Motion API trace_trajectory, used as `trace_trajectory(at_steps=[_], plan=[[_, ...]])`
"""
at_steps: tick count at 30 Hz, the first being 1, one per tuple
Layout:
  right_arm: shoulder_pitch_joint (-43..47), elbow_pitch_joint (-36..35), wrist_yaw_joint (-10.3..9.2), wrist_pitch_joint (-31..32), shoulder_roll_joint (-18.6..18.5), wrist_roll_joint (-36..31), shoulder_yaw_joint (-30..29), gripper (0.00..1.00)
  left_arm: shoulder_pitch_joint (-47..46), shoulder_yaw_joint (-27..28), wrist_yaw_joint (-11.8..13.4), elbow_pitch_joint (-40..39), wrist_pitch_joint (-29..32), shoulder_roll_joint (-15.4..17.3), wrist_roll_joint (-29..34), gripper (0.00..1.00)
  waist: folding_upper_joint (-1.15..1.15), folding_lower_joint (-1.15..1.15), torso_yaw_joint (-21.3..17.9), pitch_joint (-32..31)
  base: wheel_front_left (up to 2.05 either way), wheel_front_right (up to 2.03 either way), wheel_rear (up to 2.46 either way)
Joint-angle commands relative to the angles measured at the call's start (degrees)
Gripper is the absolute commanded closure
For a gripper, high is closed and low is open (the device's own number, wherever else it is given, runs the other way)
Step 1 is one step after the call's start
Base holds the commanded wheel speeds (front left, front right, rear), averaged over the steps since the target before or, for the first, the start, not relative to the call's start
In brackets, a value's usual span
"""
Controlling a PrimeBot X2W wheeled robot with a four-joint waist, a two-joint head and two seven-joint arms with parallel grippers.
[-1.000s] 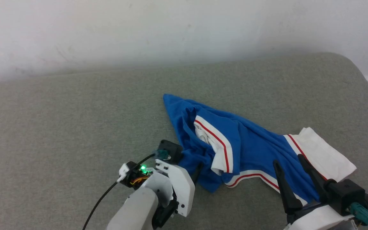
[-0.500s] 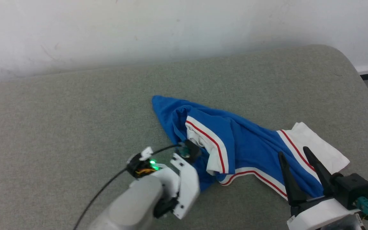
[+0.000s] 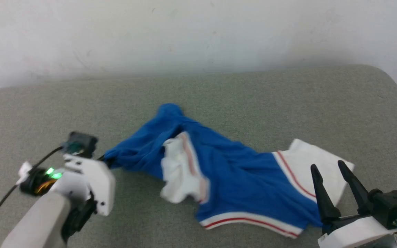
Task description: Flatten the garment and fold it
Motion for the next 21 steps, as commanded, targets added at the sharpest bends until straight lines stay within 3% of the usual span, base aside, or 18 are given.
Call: trace_trajectory(at_steps=[1,4,6,7,8,14,21], plan=[[0.02,-0.37,-0.04,-0.19,0.17,0.33,0.13,0.0,1.04,0.32,0.4,-0.24,-0.09,-0.02,-0.6,1.0,0.0,0.0,0.16,0.2,0.0,0.0,0.0],[-0.34,-0.48,-0.04,-0.15,0.17,0.32,0.47,0.0,4.62,3.81,2.29,0.55,-1.47,0.26,-4.08,1.0,0.0,0.0,0.37,0.74,0.0,0.0,0.0],[-0.65,-0.47,-0.04,-0.11,0.17,0.37,0.78,0.0,5.9,5.68,2.07,3.13,-3.78,-0.5,-6.33,1.0,0.0,0.0,0.43,1.02,0.0,0.0,0.0],[-0.8,-0.4,-0.04,-0.04,0.17,0.34,0.97,0.0,6.22,6.51,2.12,4.66,-5.32,-1.18,-7.1,0.56,0.0,0.0,0.39,1.06,0.0,0.0,0.0],[-0.95,-0.34,-0.04,-0.01,0.17,0.26,1.16,0.0,6.63,6.98,2.12,6.17,-6.36,-2.0,-7.85,0.0,0.0,0.0,0.28,1.05,0.0,0.0,0.0],[-0.64,-0.19,-0.04,0.59,0.17,-0.12,1.62,0.0,7.84,8.16,3.83,7.03,-13.36,-5.58,-7.97,0.0,0.0,0.0,-0.01,-0.3,0.0,0.0,0.0],[0.66,-0.57,-0.04,1.47,0.17,-0.07,2.36,0.0,10.38,5.31,6.15,-3.7,-14.12,-6.22,-4.83,0.0,0.0,0.0,-0.22,-2.15,0.0,0.0,0.0]])
